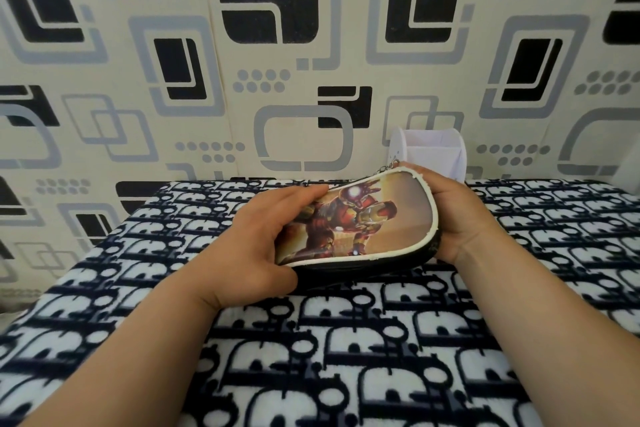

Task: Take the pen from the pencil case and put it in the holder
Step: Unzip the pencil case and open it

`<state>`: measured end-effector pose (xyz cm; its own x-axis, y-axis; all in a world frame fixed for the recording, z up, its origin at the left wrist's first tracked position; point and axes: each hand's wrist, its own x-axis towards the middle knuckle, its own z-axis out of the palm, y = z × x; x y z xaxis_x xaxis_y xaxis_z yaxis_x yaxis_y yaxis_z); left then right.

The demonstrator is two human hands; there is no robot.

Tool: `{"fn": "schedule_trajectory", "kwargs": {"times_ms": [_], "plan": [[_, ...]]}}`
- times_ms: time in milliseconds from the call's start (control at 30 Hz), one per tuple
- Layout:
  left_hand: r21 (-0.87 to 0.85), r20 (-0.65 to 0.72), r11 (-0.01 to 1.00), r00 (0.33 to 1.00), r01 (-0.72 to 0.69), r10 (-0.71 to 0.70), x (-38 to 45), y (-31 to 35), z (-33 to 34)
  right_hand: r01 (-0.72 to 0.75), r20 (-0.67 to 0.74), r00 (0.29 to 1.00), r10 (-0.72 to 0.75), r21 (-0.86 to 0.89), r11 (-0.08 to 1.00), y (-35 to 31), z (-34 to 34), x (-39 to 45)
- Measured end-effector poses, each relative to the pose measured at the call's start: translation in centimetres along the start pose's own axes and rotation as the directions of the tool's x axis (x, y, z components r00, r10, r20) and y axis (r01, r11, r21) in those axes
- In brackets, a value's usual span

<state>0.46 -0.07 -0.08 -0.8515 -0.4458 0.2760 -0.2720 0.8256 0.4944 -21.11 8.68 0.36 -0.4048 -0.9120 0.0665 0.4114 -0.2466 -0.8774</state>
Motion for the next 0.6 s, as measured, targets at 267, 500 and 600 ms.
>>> {"fn": "schedule_trajectory", "kwargs": {"times_ms": [267, 500, 600], "plan": [[0.061, -0.019, 0.998, 1.0, 0.003, -0.001, 0.01, 0.04, 0.02, -0.006, -0.108, 0.994, -0.01, -0.149, 0.989, -0.03, -0.27, 0.36], [-0.019, -0.05, 1.0, 0.999, 0.016, -0.017, -0.01, -0.11, 0.09, 0.138, -0.21, 0.955, -0.21, -0.313, 0.94, 0.24, -0.09, 0.26], [-0.093, -0.057, 0.995, 0.998, 0.021, -0.027, -0.04, -0.21, 0.06, 0.168, -0.237, 0.935, -0.266, -0.364, 0.916, 0.34, -0.22, 0.28]]}}
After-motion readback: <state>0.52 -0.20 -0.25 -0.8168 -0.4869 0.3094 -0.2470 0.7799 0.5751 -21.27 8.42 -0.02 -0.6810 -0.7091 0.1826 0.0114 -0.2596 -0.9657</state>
